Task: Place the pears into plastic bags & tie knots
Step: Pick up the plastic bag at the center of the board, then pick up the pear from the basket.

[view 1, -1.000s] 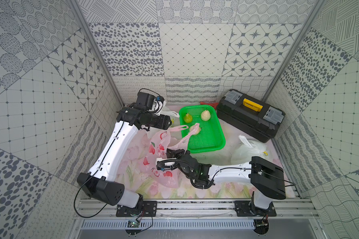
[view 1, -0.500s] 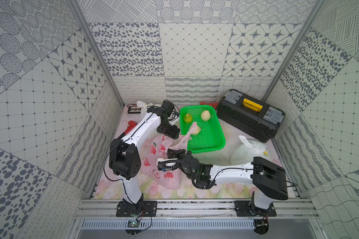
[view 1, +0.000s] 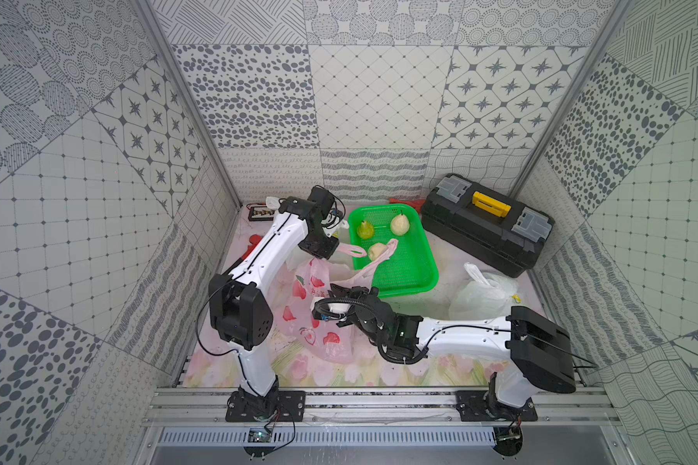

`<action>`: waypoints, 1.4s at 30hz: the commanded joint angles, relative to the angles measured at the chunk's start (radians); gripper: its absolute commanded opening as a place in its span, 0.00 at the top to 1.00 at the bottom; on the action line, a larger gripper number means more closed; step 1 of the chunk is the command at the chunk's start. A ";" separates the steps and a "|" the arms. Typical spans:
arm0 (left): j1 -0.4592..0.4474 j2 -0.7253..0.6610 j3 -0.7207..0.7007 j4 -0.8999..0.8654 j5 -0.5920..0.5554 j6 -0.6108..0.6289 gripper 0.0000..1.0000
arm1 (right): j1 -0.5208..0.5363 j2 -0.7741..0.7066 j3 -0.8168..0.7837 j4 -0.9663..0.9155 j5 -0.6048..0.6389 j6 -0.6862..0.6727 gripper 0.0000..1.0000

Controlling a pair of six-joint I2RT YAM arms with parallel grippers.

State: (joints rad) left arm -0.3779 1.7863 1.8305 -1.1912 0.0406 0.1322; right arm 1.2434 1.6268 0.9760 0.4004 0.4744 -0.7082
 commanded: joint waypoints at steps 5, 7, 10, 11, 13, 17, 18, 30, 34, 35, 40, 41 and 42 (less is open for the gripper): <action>0.076 -0.298 -0.093 0.204 0.078 -0.062 1.00 | -0.062 -0.168 0.061 -0.290 -0.243 0.507 0.48; 0.076 -0.376 -0.191 0.322 0.099 -0.058 1.00 | -0.112 -0.210 0.076 -0.340 -0.372 0.642 0.42; 0.079 -0.469 -0.292 0.446 0.050 -0.043 1.00 | -0.247 -0.284 0.071 -0.329 -0.562 0.916 0.40; 0.082 -0.493 -0.312 0.471 0.032 -0.036 1.00 | -0.295 -0.302 0.073 -0.330 -0.589 0.999 0.40; 0.086 -0.539 -0.347 0.523 0.044 -0.018 1.00 | -0.377 -0.325 0.093 -0.359 -0.614 1.123 0.38; 0.088 -0.593 -0.374 0.578 0.062 0.029 1.00 | -0.558 -0.317 0.137 -0.453 -0.651 1.352 0.38; 0.088 -0.593 -0.364 0.567 0.044 0.042 1.00 | -0.592 -0.309 0.143 -0.470 -0.641 1.374 0.38; 0.088 -0.704 -0.433 0.717 0.084 0.108 1.00 | -0.656 0.106 0.409 -0.762 -0.373 1.293 0.21; 0.091 -0.713 -0.458 0.693 0.058 0.127 1.00 | -0.648 0.224 0.497 -0.779 -0.329 1.238 0.18; 0.094 -0.729 -0.481 0.714 0.040 0.129 1.00 | -0.650 0.253 0.518 -0.787 -0.322 1.232 0.18; 0.126 -0.766 -0.536 0.729 0.087 0.092 1.00 | -0.632 0.376 0.622 -0.826 -0.312 1.212 0.15; 0.125 -0.768 -0.542 0.726 0.097 0.087 1.00 | -0.627 0.398 0.640 -0.830 -0.304 1.210 0.14; 0.127 -0.770 -0.550 0.725 0.105 0.079 1.00 | -0.624 0.425 0.665 -0.839 -0.307 1.210 0.13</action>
State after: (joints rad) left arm -0.2642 1.0336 1.3075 -0.5449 0.0860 0.2188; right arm 0.6010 2.0068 1.5833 -0.4271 0.1394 0.5259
